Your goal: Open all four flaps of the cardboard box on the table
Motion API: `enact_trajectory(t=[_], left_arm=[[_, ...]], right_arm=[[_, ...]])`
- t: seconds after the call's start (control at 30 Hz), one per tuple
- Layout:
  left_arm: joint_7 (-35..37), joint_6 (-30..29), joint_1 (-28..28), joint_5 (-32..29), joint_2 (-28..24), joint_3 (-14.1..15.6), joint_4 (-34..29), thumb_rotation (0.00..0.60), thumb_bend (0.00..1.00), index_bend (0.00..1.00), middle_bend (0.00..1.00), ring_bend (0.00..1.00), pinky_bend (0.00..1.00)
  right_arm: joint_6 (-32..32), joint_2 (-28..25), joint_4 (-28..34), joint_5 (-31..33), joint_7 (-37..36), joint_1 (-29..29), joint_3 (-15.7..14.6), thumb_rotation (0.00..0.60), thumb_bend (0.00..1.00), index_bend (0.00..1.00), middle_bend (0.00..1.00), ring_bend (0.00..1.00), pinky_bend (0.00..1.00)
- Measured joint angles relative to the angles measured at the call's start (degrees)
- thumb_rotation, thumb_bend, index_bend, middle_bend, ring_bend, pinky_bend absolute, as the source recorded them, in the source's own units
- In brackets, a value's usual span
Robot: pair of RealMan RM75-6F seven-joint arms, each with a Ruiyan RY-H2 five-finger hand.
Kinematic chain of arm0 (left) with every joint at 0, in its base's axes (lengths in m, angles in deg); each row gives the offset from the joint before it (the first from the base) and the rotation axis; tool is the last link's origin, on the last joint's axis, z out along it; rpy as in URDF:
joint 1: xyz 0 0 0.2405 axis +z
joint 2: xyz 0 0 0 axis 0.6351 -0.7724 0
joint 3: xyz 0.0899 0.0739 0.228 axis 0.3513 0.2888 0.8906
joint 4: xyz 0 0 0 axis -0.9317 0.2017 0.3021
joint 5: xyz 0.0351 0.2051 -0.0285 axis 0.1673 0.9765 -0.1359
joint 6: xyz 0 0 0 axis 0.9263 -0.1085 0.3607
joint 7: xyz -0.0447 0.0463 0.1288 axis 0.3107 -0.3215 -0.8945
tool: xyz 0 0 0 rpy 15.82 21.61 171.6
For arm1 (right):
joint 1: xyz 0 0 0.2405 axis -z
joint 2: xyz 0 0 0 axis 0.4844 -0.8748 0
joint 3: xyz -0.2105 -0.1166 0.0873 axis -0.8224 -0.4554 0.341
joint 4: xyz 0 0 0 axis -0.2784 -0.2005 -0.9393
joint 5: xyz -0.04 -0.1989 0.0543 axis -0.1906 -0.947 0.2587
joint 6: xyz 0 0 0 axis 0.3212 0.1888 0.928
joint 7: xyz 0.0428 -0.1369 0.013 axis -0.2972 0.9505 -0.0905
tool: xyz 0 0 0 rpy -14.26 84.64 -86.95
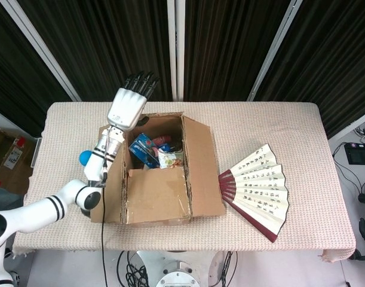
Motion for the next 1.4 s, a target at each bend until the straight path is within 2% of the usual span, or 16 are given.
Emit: enact_trajectory(t=[0.23,0.47,0.63,0.8,0.97,1.1,1.2,1.33,1.4], left_arm=[[-1.77,-0.17,-4.09,-3.21,6.94,-1.77,11.89,0.6,0.14,0.0,0.0,0.04,0.14],[-4.11,-0.91,-6.87,-4.75,12.79,-1.81,21.73,0.6,0.14,0.0,0.0,0.03,0.14],[-1.73,-2.22,-7.37,-3.57,13.95,-1.58,24.48,0.6,0.14,0.0,0.0,0.03,0.14],[0.28,-3.73,-6.49,-1.99,13.14,-0.99,23.82,0.6,0.14,0.0,0.0,0.03,0.14],[2.22,-5.49,-4.29,-0.79,10.5,-0.42,17.78,0.6,0.15,0.0,0.0,0.03,0.14],[3.99,-6.92,-1.33,0.43,6.28,0.42,8.43,0.6,0.19,0.0,0.0,0.03,0.14],[5.34,-8.12,1.75,1.73,1.61,1.55,-1.02,0.6,0.17,0.01,0.04,0.05,0.15],[7.89,-8.84,6.66,2.71,-6.41,3.43,-15.69,0.6,0.12,0.1,0.13,0.07,0.17],[9.31,-8.55,8.64,2.44,-9.9,4.13,-21.74,0.6,0.08,0.15,0.16,0.12,0.19]], right_arm=[[0.02,-0.49,-0.15,0.72,-1.01,0.33,0.49,0.6,0.32,0.0,0.0,0.0,0.0],[-0.42,-0.88,0.22,1.17,-1.4,0.29,0.85,0.6,0.32,0.0,0.0,0.0,0.0],[-0.75,-1.1,0.54,1.15,-1.23,0.13,0.97,0.6,0.32,0.0,0.0,0.0,0.0],[-1.38,-0.98,0.88,0.68,-0.54,-0.3,0.82,0.6,0.32,0.0,0.0,0.0,0.0],[-1.87,-0.75,1.04,-0.22,0.42,-0.97,0.58,0.6,0.32,0.0,0.0,0.0,0.0],[-2.14,-0.89,1.54,-0.71,1.52,-1.62,0.67,0.6,0.32,0.0,0.0,0.0,0.0],[-2.61,-1.14,2.24,-1.18,2.68,-2.31,0.75,0.6,0.32,0.0,0.0,0.0,0.0],[-3.6,-1.3,3.29,-1.66,4.08,-3.29,0.72,0.6,0.32,0.0,0.0,0.0,0.0],[-3.94,-1.26,3.63,-1.88,4.61,-3.69,0.66,0.6,0.32,0.0,0.0,0.0,0.0]])
